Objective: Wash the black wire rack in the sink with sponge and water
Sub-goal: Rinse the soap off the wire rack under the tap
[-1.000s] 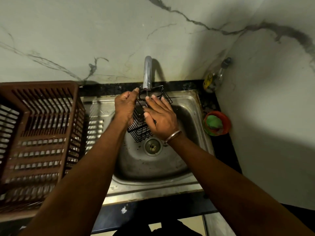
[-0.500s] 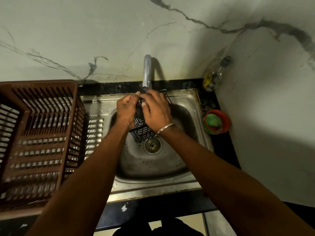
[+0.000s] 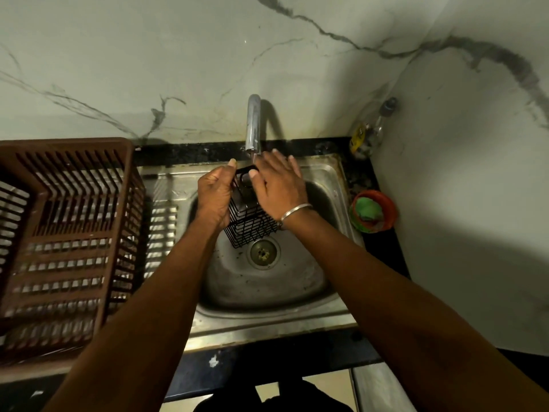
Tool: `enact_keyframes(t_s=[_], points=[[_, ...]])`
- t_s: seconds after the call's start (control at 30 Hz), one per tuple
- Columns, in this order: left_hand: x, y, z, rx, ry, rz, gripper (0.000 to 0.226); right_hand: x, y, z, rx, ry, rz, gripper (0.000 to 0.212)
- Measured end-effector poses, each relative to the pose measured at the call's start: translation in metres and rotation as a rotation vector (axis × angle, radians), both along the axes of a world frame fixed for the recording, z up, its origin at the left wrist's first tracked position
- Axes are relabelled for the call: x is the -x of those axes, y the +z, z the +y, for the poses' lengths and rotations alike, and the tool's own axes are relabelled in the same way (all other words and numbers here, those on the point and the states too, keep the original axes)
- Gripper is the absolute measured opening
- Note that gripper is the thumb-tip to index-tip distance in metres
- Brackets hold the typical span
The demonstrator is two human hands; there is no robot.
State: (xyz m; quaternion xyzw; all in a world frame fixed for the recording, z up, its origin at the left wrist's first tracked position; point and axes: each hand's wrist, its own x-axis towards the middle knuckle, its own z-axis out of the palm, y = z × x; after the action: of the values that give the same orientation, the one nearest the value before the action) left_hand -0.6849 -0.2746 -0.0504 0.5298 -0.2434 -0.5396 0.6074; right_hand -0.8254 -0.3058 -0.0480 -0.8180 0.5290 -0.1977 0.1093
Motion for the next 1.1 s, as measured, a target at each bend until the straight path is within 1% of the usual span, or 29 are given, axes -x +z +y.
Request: enact_keyframes(t_s=[0.07, 0.13, 0.23, 0.3, 0.33, 0.37, 0.43, 0.47, 0.5, 0.53, 0.57, 0.63, 0.67, 0.7, 0.73, 0.77, 0.8, 0.83, 0.87, 0.9, 0.97, 1.03, 1.1], points=[[-0.004, -0.002, 0.003, -0.027, 0.012, -0.01, 0.032, 0.005, 0.002, -0.014, -0.096, -0.084, 0.009, 0.051], [-0.008, -0.004, 0.004, -0.025, 0.036, 0.008, 0.03, 0.006, 0.008, -0.024, -0.167, -0.038, -0.004, 0.044], [-0.007, 0.001, 0.006, -0.016, 0.026, 0.07, 0.019, 0.007, 0.014, -0.034, -0.297, 0.04, -0.146, 0.029], [-0.014, 0.002, 0.007, -0.038, 0.003, 0.059, 0.02, 0.009, 0.011, -0.039, -0.329, 0.066, -0.213, 0.021], [-0.018, 0.002, 0.006, -0.053, -0.019, -0.022, 0.023, 0.009, 0.01, -0.04, -0.35, 0.088, -0.232, 0.016], [-0.024, 0.001, 0.002, -0.056, -0.061, -0.171, 0.028, 0.008, 0.011, -0.04, -0.362, 0.107, -0.247, 0.012], [-0.031, 0.002, -0.008, -0.03, -0.226, -0.559, 0.036, 0.006, 0.012, -0.041, -0.366, 0.121, -0.254, 0.004], [-0.032, 0.006, -0.011, -0.018, -0.316, -0.719, 0.036, 0.003, 0.012, -0.041, -0.358, 0.113, -0.23, 0.014], [-0.033, 0.008, -0.015, -0.021, -0.374, -0.828, 0.034, 0.001, 0.013, -0.041, -0.349, 0.112, -0.199, 0.026], [-0.033, 0.01, -0.016, -0.035, -0.388, -0.861, 0.032, -0.002, 0.014, -0.043, -0.355, 0.097, -0.18, 0.034], [-0.032, 0.009, -0.017, -0.04, -0.372, -0.853, 0.032, -0.005, 0.015, -0.044, -0.381, 0.067, -0.179, 0.036], [-0.033, 0.002, -0.018, -0.075, -0.306, -0.782, 0.033, -0.012, 0.017, -0.045, -0.406, -0.038, -0.213, 0.032], [-0.034, -0.003, -0.017, -0.105, -0.276, -0.758, 0.036, -0.016, 0.018, -0.043, -0.381, -0.088, -0.202, 0.03], [-0.036, -0.009, -0.018, -0.128, -0.253, -0.741, 0.039, -0.019, 0.018, -0.041, -0.339, -0.104, -0.142, 0.027], [-0.038, -0.014, -0.017, -0.153, -0.235, -0.721, 0.041, -0.022, 0.018, -0.037, -0.274, -0.065, -0.057, 0.024], [-0.04, -0.02, -0.018, -0.164, -0.221, -0.692, 0.042, -0.024, 0.017, -0.032, -0.222, 0.018, 0.034, 0.022], [-0.042, -0.026, -0.019, -0.174, -0.211, -0.671, 0.043, -0.025, 0.016, -0.027, -0.19, 0.102, 0.106, 0.027], [-0.047, -0.036, -0.021, -0.181, -0.215, -0.652, 0.045, -0.025, 0.014, -0.025, -0.191, 0.13, 0.134, 0.036], [-0.049, -0.041, -0.022, -0.185, -0.219, -0.643, 0.047, -0.023, 0.012, -0.024, -0.194, 0.101, 0.13, 0.044], [-0.048, -0.039, -0.022, -0.193, -0.208, -0.64, 0.047, -0.022, 0.009, -0.024, -0.177, 0.058, 0.103, 0.049], [-0.046, -0.026, -0.022, -0.196, -0.162, -0.637, 0.041, -0.021, 0.004, -0.021, -0.119, -0.002, 0.019, 0.046], [-0.046, -0.024, -0.025, -0.207, -0.129, -0.632, 0.037, -0.021, 0.0, -0.018, -0.154, -0.074, -0.159, 0.042], [-0.046, -0.023, -0.024, -0.207, -0.109, -0.633, 0.041, -0.023, 0.001, -0.015, -0.238, -0.187, -0.383, 0.04]])
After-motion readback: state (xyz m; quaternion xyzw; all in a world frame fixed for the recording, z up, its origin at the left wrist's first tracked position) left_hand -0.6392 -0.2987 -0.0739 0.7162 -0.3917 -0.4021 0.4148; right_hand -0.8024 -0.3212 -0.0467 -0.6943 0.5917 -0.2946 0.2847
